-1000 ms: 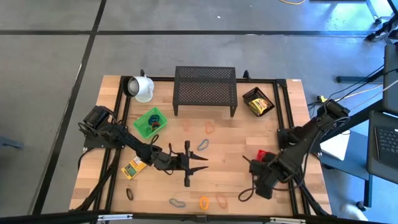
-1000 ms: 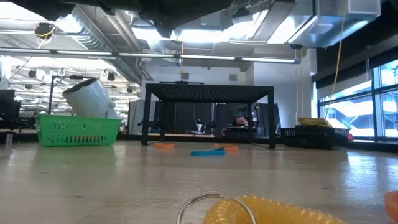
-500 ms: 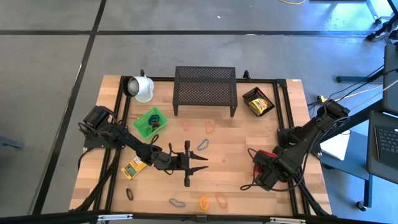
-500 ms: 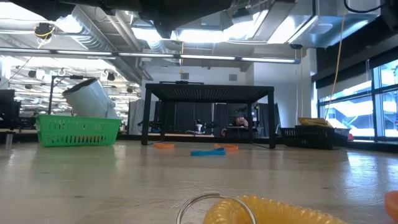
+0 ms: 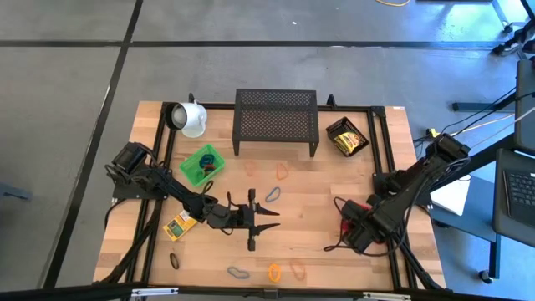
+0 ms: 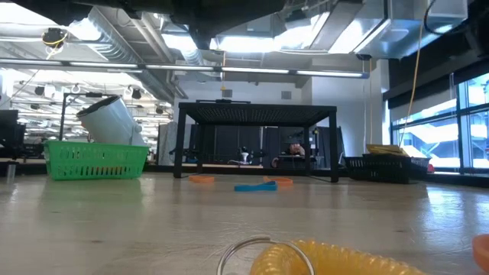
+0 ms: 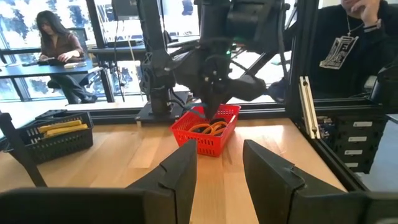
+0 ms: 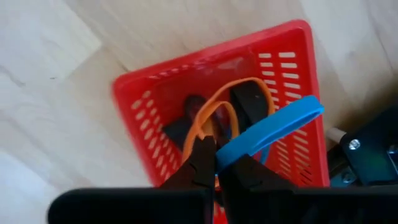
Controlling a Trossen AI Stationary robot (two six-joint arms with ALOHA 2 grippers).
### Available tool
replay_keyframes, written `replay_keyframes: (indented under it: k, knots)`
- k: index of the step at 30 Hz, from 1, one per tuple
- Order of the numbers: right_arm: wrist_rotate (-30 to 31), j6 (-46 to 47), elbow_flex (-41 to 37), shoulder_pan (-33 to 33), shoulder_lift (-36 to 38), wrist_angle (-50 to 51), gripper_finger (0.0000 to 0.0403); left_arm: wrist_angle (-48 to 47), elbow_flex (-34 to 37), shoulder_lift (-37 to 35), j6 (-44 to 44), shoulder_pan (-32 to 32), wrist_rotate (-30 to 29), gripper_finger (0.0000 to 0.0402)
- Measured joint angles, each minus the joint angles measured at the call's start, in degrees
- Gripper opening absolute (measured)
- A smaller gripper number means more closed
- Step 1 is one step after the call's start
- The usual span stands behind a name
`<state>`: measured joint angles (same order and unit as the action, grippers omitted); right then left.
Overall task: Pick & Place Office Desk Supplies
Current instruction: Put the bottom left blue rubber band into the red bin, then put the bottom blue rubber band into the red bin
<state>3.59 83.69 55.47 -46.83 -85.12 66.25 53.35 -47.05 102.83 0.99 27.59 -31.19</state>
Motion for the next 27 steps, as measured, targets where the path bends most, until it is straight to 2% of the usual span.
replay_keyframes:
  k: [8, 13, 18, 24, 27]
  knots:
    - [-1.19, 0.60, -2.02, 0.00, 0.00, -0.65, 0.0011, -0.02, 0.00, 0.00, -0.44, 0.00, -0.01, 0.0125]
    - [-1.18, -0.77, -2.02, 0.00, 0.00, -0.69, 0.0015, -3.75, 0.00, 0.02, -5.58, 0.59, 2.59, 0.0125]
    - [-1.00, -1.67, -2.02, 0.00, 0.00, -0.71, 0.0049, -10.24, 0.02, 0.04, -12.94, 1.91, 13.11, 0.0125]
    - [-0.96, -1.63, -2.02, 0.00, 0.00, -0.79, 0.0112, -16.04, 0.02, 0.04, -21.14, 5.45, 28.07, 0.0125]
    - [-0.01, -1.60, -2.02, 0.00, 0.00, -0.87, 0.0142, -19.79, 0.02, 0.04, -21.49, 8.61, 29.45, 0.0125]
